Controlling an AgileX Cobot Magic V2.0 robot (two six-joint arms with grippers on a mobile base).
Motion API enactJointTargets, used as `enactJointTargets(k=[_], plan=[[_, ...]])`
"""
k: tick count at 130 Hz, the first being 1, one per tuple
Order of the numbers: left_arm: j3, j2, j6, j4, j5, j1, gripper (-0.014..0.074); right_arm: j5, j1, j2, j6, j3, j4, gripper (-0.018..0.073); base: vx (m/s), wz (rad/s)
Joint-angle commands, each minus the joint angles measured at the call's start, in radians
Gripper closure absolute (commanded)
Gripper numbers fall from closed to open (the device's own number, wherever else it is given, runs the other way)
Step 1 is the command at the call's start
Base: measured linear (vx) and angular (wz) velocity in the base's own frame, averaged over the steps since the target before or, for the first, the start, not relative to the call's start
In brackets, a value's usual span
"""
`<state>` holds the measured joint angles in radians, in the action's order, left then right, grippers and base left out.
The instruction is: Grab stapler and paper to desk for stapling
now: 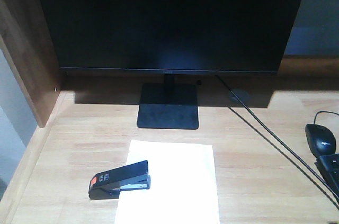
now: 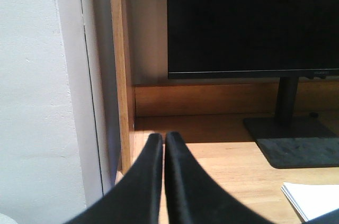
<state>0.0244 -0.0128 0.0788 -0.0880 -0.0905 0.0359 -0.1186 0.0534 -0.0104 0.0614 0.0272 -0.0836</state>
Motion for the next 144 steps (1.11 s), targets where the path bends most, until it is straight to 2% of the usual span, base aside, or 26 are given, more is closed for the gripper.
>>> enactJointTargets(k=[1, 144], plan=[[0.01, -0.015, -0.008, -0.01, 0.073, 0.002, 0.0602, 0.069, 0.008, -0.009, -0.011, 0.005, -0.004, 0.0565, 0.0, 0.0], [0.01, -0.015, -0.008, -0.01, 0.073, 0.002, 0.0602, 0.068, 0.008, -0.009, -0.011, 0.005, -0.004, 0.0565, 0.0, 0.0]])
